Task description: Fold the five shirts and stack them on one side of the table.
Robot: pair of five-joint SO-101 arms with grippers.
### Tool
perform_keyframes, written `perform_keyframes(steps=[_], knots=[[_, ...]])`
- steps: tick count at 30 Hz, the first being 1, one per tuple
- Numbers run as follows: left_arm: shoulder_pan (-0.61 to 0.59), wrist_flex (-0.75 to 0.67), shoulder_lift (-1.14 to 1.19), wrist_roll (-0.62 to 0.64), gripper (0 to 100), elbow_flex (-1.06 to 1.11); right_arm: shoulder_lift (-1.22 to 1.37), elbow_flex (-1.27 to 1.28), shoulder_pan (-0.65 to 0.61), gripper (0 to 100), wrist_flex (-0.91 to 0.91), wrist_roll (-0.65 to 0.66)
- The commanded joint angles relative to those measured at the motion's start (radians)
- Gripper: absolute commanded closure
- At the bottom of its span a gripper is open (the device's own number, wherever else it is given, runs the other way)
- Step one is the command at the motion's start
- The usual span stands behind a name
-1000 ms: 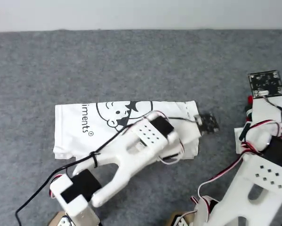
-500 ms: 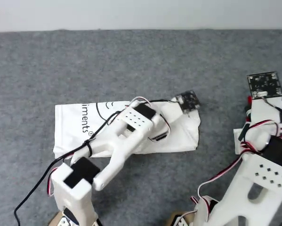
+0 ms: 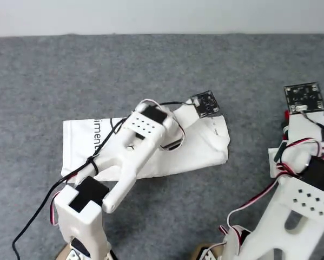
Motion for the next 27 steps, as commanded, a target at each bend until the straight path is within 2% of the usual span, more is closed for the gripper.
perform_keyframes(steps=[1,8,15,18,21,27], knots=[[0.026,0.132,-0.124,-0.014,91,-0.099,-0.027,-0.006,0.008,98.4,-0.008,-0.002],[0.118,0.239,-0.233,-0.012,91,-0.104,-0.027,-0.006,0.008,98.5,-0.008,-0.003],[0.158,0.339,-0.218,-0.012,91,-0.058,-0.027,-0.006,0.008,98.5,-0.008,-0.003],[0.13,0.293,-0.173,-0.012,91,0.016,-0.027,-0.006,0.008,98.5,-0.008,-0.003],[0.077,0.19,-0.106,-0.012,91,0.082,-0.027,-0.006,0.01,98.5,-0.008,-0.003],[-0.015,0.037,0.074,-0.012,91,0.09,-0.022,-0.006,0.01,98.4,-0.008,-0.003]])
